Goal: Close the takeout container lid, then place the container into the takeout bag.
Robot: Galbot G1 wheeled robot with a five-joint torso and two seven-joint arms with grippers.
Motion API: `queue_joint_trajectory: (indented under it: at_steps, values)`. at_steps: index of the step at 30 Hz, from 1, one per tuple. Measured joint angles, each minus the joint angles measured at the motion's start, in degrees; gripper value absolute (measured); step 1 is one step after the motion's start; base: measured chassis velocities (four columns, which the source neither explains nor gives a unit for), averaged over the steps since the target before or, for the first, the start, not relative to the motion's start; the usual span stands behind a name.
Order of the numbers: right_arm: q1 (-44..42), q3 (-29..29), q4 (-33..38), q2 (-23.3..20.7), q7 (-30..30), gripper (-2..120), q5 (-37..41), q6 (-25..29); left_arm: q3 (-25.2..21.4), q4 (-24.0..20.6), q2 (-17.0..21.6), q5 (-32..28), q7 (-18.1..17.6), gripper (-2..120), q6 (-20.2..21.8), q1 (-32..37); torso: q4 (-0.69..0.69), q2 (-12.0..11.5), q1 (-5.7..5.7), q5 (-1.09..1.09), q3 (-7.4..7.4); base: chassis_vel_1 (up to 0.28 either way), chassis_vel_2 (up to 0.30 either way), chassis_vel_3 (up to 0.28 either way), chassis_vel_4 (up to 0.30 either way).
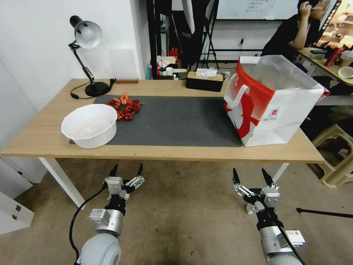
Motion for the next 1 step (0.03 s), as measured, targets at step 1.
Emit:
queue_joint_trajectory:
  at_steps: [1]
  values:
    - [0.0, 0.0, 0.01, 0.0, 0.0, 100, 0.01, -0.01, 0.0, 0.0, 0.0, 0.0, 0.0, 100, 0.01, 0.0, 0.0, 0.0, 0.0, 0.0, 0.0, 0.0, 0.0, 0.0, 0.0]
